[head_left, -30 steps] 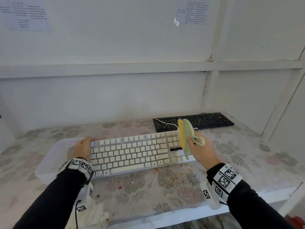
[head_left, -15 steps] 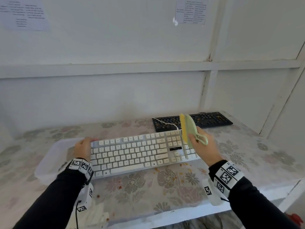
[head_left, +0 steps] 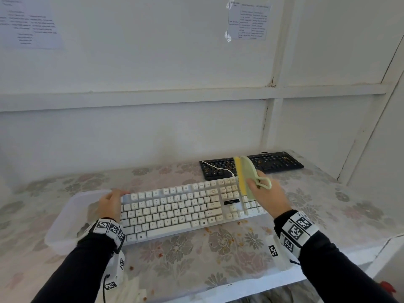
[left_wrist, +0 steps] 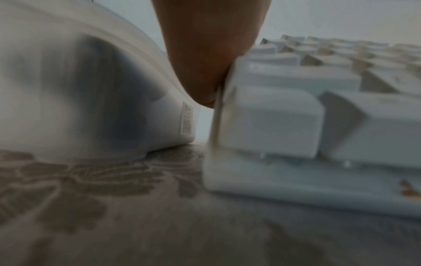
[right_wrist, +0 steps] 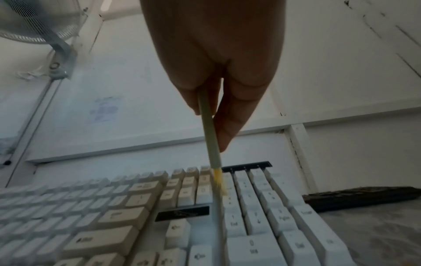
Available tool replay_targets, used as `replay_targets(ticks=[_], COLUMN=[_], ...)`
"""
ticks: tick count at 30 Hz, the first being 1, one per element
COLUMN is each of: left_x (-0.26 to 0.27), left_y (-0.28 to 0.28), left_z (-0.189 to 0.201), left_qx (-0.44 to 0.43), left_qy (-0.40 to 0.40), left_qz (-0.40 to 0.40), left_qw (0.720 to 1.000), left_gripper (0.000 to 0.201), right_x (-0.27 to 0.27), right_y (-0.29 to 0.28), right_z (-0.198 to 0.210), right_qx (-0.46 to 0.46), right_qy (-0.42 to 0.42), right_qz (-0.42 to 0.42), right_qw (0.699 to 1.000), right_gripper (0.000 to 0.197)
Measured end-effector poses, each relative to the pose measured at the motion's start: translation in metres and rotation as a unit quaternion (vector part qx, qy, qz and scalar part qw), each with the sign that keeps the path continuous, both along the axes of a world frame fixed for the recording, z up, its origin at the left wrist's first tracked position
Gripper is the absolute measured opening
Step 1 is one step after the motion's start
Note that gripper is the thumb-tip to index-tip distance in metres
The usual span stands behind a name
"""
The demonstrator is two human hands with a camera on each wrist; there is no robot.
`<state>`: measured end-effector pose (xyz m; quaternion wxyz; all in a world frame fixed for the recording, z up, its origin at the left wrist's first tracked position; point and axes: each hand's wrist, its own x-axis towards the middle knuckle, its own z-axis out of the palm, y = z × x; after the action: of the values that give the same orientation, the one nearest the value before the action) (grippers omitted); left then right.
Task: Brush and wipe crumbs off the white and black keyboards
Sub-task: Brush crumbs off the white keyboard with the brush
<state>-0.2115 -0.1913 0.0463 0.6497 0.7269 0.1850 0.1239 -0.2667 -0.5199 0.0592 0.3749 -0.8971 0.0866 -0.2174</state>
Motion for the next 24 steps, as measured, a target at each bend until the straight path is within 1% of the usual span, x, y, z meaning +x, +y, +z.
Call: replay_targets(ticks=[1,2,3,5,7,9,10,11,12,13,15,16,17,18,20,22,24], left_x=[-0.001,-0.001,-0.002,-0.004,-0.004,-0.005,-0.004,-0.006,-0.005,-0.005,-0.001,0.002,0.004,0.007,0.01,0.012,0.012], left_y=[0.0,0.0,0.0,-0.001,0.0,0.0,0.0,0.0,0.0,0.0,0.002,0.003,0.005,0.006,0.008,0.009,0.009], left_z=[0.001,0.001,0.002,0.004,0.004,0.005,0.004,0.006,0.005,0.005,0.002,0.0,-0.002,-0.004,-0.007,-0.008,-0.009], left_qx=[0.003,0.008,0.012,0.009,0.006,0.006,0.008,0.012,0.012,0.012,0.004,-0.003,-0.003,-0.001,0.005,0.006,0.004], left_qy=[-0.003,-0.003,-0.002,-0.003,-0.007,-0.01,-0.013,-0.017,-0.021,-0.022,-0.019,-0.018,-0.016,-0.015,-0.014,-0.015,-0.017], left_qz=[0.002,0.001,0.0,-0.001,-0.002,-0.002,-0.003,-0.004,-0.004,-0.004,-0.004,-0.006,-0.01,-0.013,-0.016,-0.015,-0.016], left_qw=[1.0,1.0,1.0,1.0,1.0,1.0,1.0,1.0,1.0,1.0,1.0,1.0,1.0,1.0,1.0,1.0,1.0], left_gripper=[0.032,0.032,0.031,0.031,0.032,0.033,0.033,0.032,0.03,0.027,0.023,0.022,0.024,0.026,0.025,0.024,0.024], right_x=[0.001,0.002,0.003,0.003,0.001,-0.004,-0.006,-0.006,-0.006,-0.004,-0.002,-0.002,-0.001,0.0,-0.001,-0.003,-0.005], right_y=[0.002,0.003,0.003,0.002,-0.002,-0.004,-0.006,-0.006,-0.007,-0.007,-0.004,-0.004,-0.003,-0.004,-0.005,-0.007,-0.009], right_z=[0.0,-0.002,-0.005,-0.013,-0.017,-0.011,-0.007,-0.002,0.001,0.003,0.005,0.006,0.005,0.003,-0.003,-0.009,-0.009], right_qx=[-0.003,-0.003,-0.002,0.002,0.032,0.064,0.071,0.073,0.067,0.056,0.037,0.027,0.02,0.02,0.014,0.001,0.015], right_qy=[-0.029,-0.037,-0.017,0.085,0.175,0.23,0.243,0.243,0.224,0.182,0.073,0.035,0.022,0.033,0.087,0.141,0.18], right_qz=[0.009,0.014,0.011,-0.016,-0.047,-0.058,-0.056,-0.052,-0.05,-0.05,-0.043,-0.038,-0.035,-0.036,-0.054,-0.074,-0.08], right_qw=[1.0,0.999,1.0,0.996,0.983,0.969,0.966,0.966,0.971,0.98,0.996,0.998,0.999,0.999,0.995,0.987,0.98], right_gripper=[0.012,0.011,0.01,0.011,0.014,0.019,0.02,0.021,0.022,0.021,0.013,0.012,0.015,0.017,0.019,0.015,0.015])
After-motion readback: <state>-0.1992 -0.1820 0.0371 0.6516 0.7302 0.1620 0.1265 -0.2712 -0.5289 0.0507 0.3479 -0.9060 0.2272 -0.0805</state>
